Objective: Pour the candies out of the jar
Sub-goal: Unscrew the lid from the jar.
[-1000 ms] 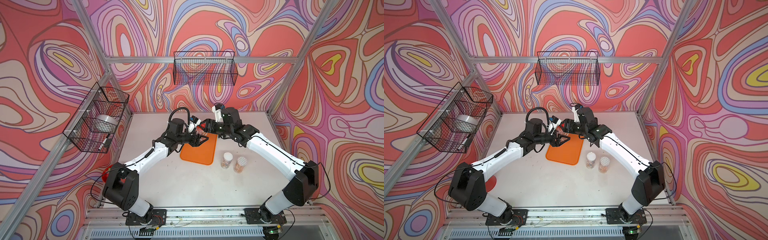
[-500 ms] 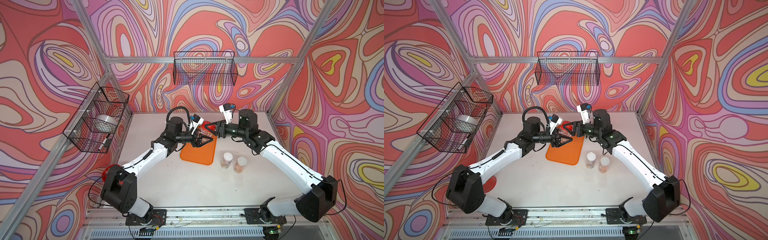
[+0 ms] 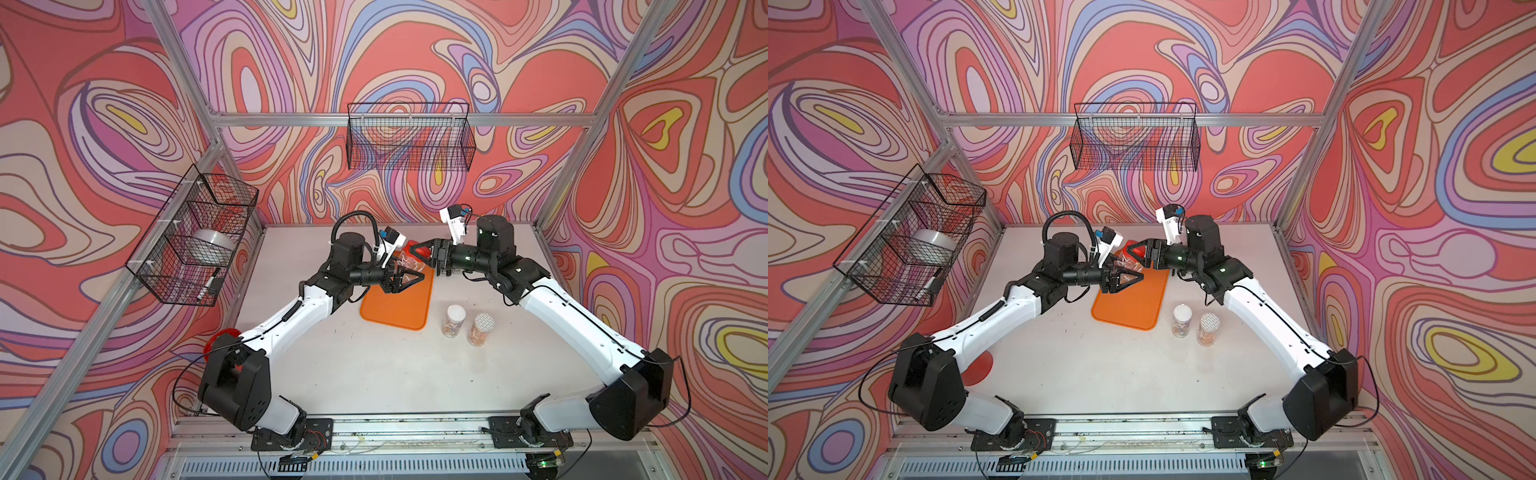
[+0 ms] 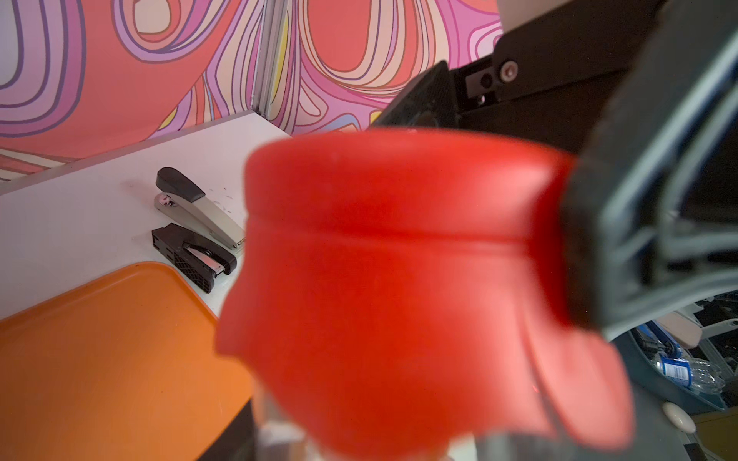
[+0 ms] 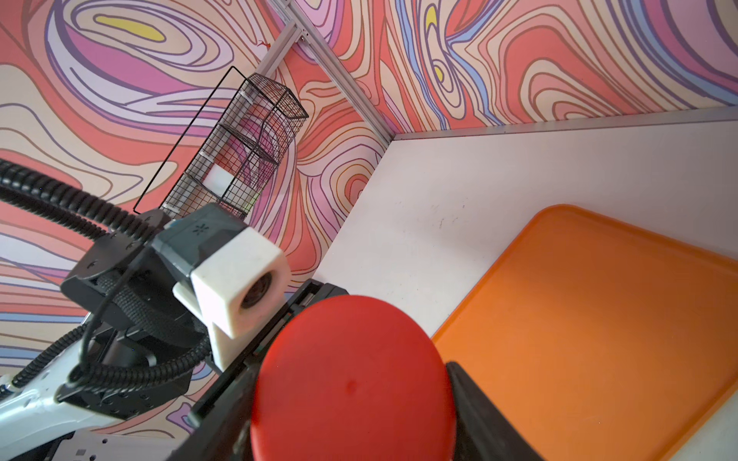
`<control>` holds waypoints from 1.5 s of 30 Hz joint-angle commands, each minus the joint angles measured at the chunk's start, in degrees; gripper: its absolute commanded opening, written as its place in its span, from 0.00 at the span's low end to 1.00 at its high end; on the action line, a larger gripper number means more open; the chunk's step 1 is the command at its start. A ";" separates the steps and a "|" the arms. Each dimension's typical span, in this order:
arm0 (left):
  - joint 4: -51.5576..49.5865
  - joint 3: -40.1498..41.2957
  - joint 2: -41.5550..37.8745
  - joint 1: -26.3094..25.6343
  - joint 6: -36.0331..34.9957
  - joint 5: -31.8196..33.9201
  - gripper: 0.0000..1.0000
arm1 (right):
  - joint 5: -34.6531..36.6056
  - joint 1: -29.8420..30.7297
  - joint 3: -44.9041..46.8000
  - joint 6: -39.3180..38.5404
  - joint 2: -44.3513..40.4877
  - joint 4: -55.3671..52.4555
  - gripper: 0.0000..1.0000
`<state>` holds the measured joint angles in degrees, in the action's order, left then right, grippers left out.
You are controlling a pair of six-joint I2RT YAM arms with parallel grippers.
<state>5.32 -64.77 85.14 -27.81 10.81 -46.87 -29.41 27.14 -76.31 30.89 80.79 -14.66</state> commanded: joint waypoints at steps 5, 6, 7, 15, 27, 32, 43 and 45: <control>-1.53 -1.41 -1.39 0.57 -1.58 3.88 0.06 | 7.22 -0.99 -2.87 2.43 -0.58 -2.44 0.88; -1.54 -1.45 -1.30 0.49 -1.66 3.76 0.06 | 7.62 -1.03 -3.15 2.50 -0.62 -2.65 0.89; -1.61 -1.58 -1.14 0.44 -1.67 3.78 0.05 | 8.19 -0.96 -3.34 2.50 -0.53 -3.09 0.90; -3.58 -2.50 -0.44 -0.57 -2.82 5.96 0.00 | 10.57 0.10 -4.41 3.14 1.10 -4.23 0.89; -5.88 -4.13 0.55 -1.98 -4.51 8.02 0.00 | 13.41 3.75 -5.78 2.59 4.46 -4.68 0.87; -7.29 -4.63 0.61 -2.24 -5.16 9.66 0.00 | 14.49 4.72 -6.22 2.47 5.31 -5.79 0.83; -7.18 -4.92 0.15 -2.10 -5.69 2.67 0.00 | 6.45 4.77 -4.17 -6.93 2.19 -3.74 0.47; -6.50 -5.34 0.27 -1.59 -4.87 -1.33 0.00 | 2.23 4.76 -3.01 -11.28 0.44 -3.49 0.44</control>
<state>-3.07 -67.46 85.82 -29.93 5.52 -39.83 -19.38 31.53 -80.75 30.06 84.84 -18.61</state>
